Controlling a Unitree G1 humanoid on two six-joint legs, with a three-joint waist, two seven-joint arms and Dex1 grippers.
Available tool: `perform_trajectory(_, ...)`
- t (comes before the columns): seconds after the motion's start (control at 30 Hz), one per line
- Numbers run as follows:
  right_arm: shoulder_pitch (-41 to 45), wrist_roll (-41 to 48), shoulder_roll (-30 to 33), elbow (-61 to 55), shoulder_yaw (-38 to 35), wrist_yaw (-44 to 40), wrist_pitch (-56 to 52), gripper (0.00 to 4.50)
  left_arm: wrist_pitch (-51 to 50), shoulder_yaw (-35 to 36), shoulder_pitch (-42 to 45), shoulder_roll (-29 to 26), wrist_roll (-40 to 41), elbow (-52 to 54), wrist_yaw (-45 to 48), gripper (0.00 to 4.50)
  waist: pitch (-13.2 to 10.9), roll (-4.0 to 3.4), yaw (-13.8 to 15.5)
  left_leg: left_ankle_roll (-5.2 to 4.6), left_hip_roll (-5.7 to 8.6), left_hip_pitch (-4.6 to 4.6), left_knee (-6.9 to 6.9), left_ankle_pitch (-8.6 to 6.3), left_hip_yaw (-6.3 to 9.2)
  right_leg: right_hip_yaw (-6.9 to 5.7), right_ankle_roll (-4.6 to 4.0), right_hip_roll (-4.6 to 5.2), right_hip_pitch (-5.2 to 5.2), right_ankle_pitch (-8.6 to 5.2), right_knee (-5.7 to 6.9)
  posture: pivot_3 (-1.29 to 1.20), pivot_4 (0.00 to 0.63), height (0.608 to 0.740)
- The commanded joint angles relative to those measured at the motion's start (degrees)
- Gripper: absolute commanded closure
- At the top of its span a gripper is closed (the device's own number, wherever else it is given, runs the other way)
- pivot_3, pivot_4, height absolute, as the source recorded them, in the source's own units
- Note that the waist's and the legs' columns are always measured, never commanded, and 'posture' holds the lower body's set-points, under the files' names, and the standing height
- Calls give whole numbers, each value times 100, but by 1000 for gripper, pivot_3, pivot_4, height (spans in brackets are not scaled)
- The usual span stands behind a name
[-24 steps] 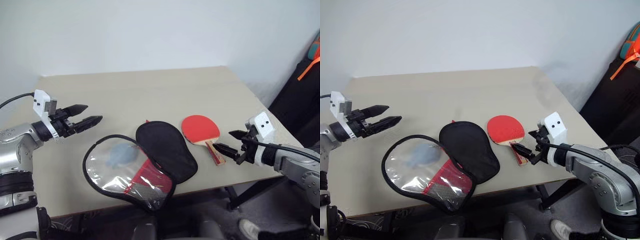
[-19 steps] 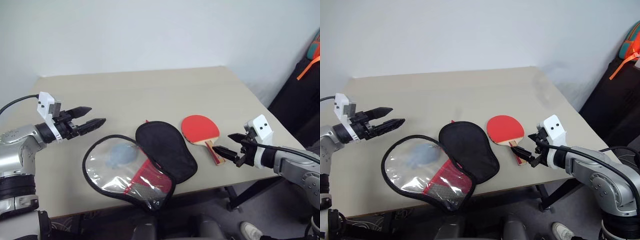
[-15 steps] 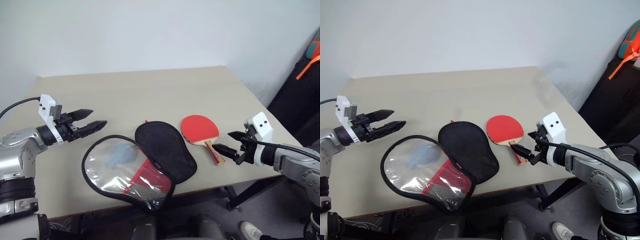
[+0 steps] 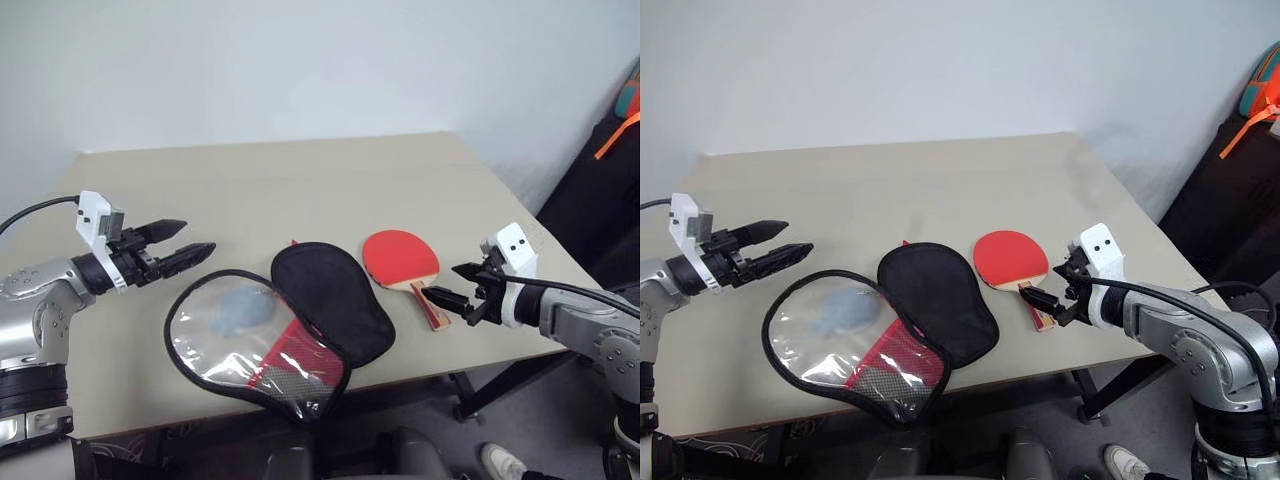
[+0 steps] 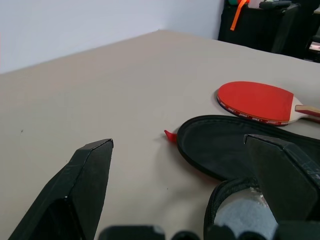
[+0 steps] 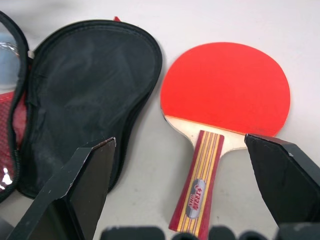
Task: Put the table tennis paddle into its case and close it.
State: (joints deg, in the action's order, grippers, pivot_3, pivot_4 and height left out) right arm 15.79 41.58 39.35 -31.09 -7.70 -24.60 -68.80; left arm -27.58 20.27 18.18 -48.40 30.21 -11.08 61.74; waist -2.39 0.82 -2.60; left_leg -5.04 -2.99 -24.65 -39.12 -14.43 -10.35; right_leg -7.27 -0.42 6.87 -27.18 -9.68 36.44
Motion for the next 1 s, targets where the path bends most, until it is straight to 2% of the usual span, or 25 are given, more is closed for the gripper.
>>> perform_trajectory(0.03, 209, -182, 169, 83, 4, -98, 256, 0, 98, 161, -29, -38, 115, 230, 16, 40, 0, -1, 0, 0, 0, 0, 0, 0, -1, 0, 0, 0, 0, 0, 0, 0, 0, 715)
perform_trajectory(0.27, 547, -533, 245, 705, 324, -274, 504, 0, -6, 64, -198, 35, 205, 716, 48, 40, -1, 0, -1, 1, -1, 0, -3, 1, -2, 1, 0, 2, 0, 0, 1, 0, 0, 715)
perform_trajectory(0.47, 672, -914, -238, 1316, 685, 88, 450, 0, -126, 34, -365, 123, 277, 1078, -66, 40, -1, -1, -4, 3, -2, 0, 4, 2, -7, 4, 0, 0, -5, 0, 1, 0, 0, 715)
perform_trajectory(0.7, 515, -1724, -1104, 1868, 1173, 868, 739, 0, -51, -90, -204, 138, 260, 893, -13, 40, -3, -3, -3, 11, -3, -1, 3, 6, -15, 5, 0, -2, -2, 0, 12, 0, 0, 715)
perform_trajectory(0.97, 285, -2241, -1481, 2221, 1346, 1053, 1047, 0, 89, -287, 88, 170, 173, 614, 45, 40, -2, -5, -11, 15, -1, 0, 5, 9, -21, 8, 0, -2, -1, 1, 16, 0, 0, 715)
perform_trajectory(1.0, 272, -2291, -1515, 2246, 1331, 1084, 1063, 172, 107, -305, 110, 176, 171, 594, 48, 11, -1, -4, -12, 16, -1, 1, 5, 9, -21, 8, 0, -3, -1, 1, 17, 0, 0, 715)
